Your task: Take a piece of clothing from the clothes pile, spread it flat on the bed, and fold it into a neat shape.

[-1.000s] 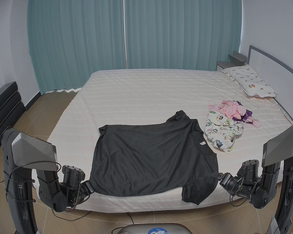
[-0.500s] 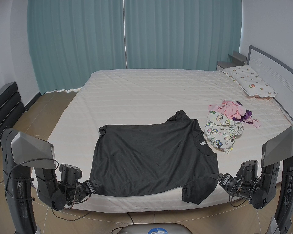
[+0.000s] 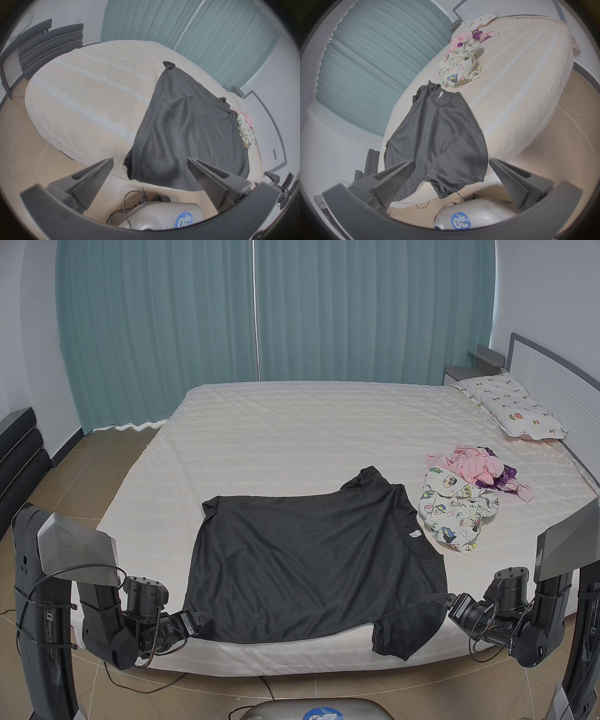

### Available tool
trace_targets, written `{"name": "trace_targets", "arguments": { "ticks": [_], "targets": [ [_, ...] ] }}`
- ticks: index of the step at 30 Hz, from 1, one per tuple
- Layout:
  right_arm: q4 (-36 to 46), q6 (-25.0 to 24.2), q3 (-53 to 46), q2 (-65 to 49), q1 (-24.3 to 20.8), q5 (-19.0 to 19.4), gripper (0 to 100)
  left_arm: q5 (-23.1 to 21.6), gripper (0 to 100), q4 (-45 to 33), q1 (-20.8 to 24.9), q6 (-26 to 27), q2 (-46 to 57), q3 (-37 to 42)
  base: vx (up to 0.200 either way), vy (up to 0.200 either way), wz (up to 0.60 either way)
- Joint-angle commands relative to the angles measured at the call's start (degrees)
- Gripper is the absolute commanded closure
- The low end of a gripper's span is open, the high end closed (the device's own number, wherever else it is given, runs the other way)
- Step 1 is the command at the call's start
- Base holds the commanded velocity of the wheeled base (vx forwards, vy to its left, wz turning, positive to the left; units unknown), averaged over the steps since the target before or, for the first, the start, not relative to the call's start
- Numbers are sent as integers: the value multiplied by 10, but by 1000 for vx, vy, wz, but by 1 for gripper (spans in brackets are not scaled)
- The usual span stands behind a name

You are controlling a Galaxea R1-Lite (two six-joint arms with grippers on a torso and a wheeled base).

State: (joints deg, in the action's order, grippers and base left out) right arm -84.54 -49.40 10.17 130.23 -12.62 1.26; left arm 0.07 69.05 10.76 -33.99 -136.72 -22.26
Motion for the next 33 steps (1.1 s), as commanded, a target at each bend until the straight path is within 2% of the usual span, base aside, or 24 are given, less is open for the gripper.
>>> {"name": "trace_targets", "arguments": {
  "ticks": [1,4,5,15,19,23,26,33],
  "targets": [
    [0,0,5,1,0,1,0,6,0,1,7,1,-14,-7,0,0,0],
    [0,0,6,1,0,1,0,14,0,5,9,1,-19,-12,0,0,0],
    [0,0,9,1,0,1,0,16,100,5,10,2,-20,-14,0,0,0],
    [-1,2,6,29,0,-3,0,27,100,5,15,-9,-16,-10,0,0,0],
    [-16,9,7,34,13,-4,0,46,100,30,15,-63,2,3,0,0,0],
    [-16,11,16,52,22,0,0,44,100,58,10,-109,22,14,0,0,0],
    [-16,11,30,65,21,-5,0,36,100,60,7,-131,32,19,0,0,0],
    [-4,21,83,92,42,-1,0,-31,100,59,-14,-195,73,20,0,0,0]
  ]
}}
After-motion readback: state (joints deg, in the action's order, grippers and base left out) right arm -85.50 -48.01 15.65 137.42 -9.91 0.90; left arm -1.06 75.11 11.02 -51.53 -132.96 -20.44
